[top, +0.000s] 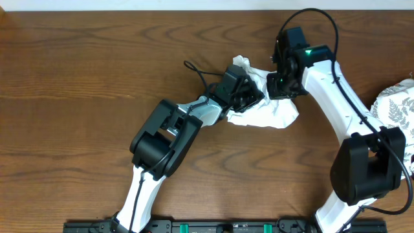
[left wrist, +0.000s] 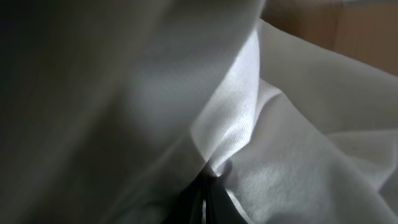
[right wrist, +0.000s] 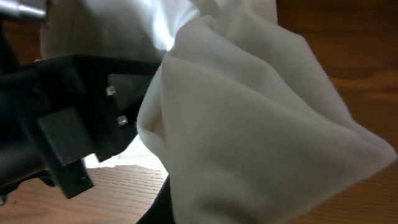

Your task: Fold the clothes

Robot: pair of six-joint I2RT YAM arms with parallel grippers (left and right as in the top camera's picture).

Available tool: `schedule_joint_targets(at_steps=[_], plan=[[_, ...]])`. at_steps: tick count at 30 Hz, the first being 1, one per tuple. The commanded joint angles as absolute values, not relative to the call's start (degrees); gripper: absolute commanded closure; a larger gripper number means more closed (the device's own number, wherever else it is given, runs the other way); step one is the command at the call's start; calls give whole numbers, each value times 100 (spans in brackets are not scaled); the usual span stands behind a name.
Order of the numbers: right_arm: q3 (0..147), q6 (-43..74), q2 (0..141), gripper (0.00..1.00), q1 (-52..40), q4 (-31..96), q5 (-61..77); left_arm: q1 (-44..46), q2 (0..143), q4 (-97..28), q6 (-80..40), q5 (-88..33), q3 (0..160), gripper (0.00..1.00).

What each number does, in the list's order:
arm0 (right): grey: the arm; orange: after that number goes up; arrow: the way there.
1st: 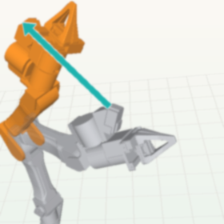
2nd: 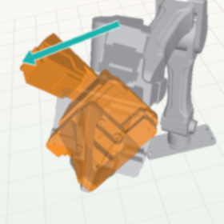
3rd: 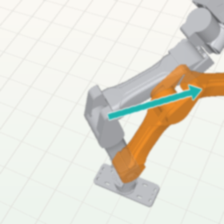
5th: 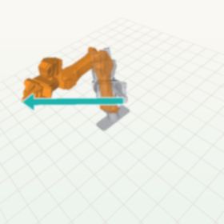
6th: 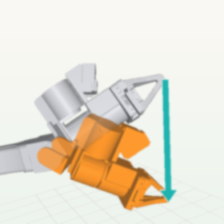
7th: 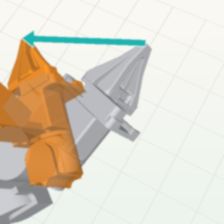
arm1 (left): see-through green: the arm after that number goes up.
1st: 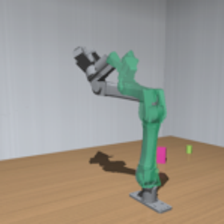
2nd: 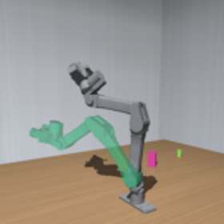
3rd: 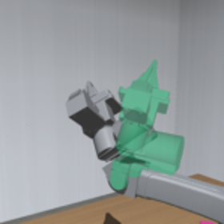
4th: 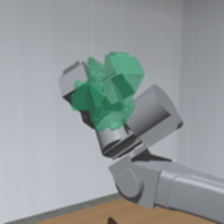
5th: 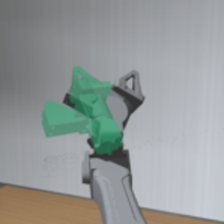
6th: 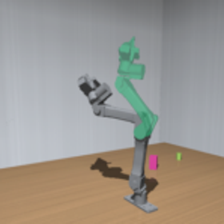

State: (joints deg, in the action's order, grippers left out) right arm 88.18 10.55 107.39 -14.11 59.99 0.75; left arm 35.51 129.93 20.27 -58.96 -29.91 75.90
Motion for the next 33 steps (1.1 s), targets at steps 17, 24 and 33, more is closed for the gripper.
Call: schedule_joint_targets(at_steps=[17, 24, 33], plan=[[8919, 1446, 10650, 99, -1627, 5459, -36, 2864, 11107, -1153, -3653, -2825, 7590, 94], [8919, 2010, 10652, 99, -1844, 4904, 696, 2849, 10280, -2659, -3258, -1223, 7590, 93], [8919, 2443, 10962, 99, -2329, 4215, 692, 2792, 8993, -4088, -3256, 674, 7590, 93]])
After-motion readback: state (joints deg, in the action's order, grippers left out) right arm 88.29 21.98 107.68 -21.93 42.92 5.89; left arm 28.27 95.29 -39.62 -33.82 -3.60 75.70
